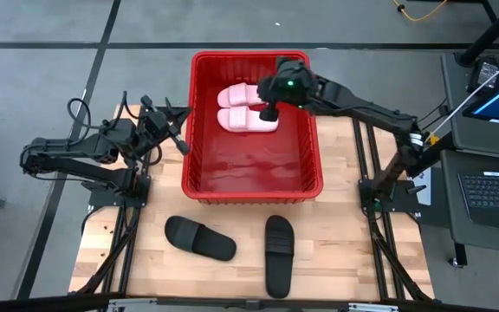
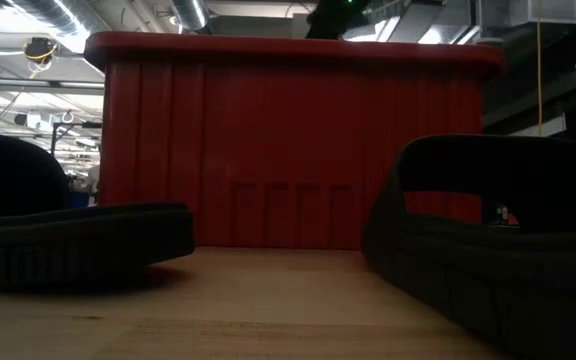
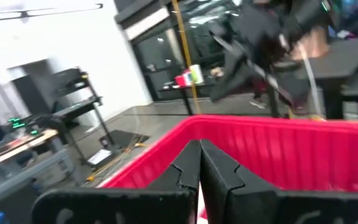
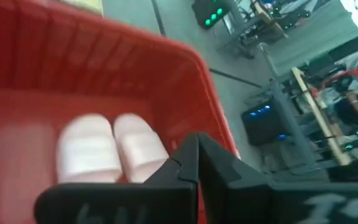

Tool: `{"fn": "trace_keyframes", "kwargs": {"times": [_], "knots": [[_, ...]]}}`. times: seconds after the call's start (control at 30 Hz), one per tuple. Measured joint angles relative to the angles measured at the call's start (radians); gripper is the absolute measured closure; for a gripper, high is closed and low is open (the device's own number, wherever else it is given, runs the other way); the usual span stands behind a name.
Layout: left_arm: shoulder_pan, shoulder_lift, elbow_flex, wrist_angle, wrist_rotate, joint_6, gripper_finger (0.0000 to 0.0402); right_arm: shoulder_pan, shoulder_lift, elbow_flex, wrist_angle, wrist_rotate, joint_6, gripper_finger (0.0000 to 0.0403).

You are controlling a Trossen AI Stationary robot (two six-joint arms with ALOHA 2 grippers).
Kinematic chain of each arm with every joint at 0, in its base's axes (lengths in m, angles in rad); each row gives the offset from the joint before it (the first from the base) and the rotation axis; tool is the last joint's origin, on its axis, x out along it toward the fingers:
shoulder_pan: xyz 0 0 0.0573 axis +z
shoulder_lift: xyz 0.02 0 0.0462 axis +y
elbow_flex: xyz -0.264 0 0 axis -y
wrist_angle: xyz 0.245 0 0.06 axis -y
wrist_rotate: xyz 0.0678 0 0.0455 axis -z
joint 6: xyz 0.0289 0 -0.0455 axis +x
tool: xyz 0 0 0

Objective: Pick and place slides into bin
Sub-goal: Put the right black slide into the bin

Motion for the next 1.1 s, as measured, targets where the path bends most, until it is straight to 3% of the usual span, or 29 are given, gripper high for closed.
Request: {"fn": "trace_keyframes", "kwargs": {"times": [0.23, 0.47, 0.57, 0.67, 0.9, 1.1], "knots": [[0.000, -0.020, 0.000, -0.054, 0.114, 0.000, 0.0400, 0.057, -0.079, 0.000, -0.010, -0.103, 0.274, 0.0392], [0.000, -0.035, 0.000, -0.104, 0.324, -0.006, 0.0400, 0.109, -0.086, 0.000, 0.023, -0.124, 0.498, 0.0393], [0.000, -0.040, 0.000, -0.150, 0.414, -0.043, 0.0400, 0.143, -0.086, 0.000, -0.011, -0.211, 0.551, 0.0392], [0.000, -0.041, 0.000, -0.192, 0.527, -0.080, 0.0399, 0.203, -0.086, 0.000, -0.059, -0.229, 0.586, 0.0398], [0.000, -0.041, 0.000, -0.190, 0.734, -0.143, 0.0399, 0.381, -0.088, 0.000, -0.119, -0.055, 0.598, 0.0399], [0.000, -0.043, 0.000, -0.146, 0.751, -0.169, 0.0400, 0.560, -0.106, 0.000, -0.183, 0.106, 0.664, 0.0401]]}}
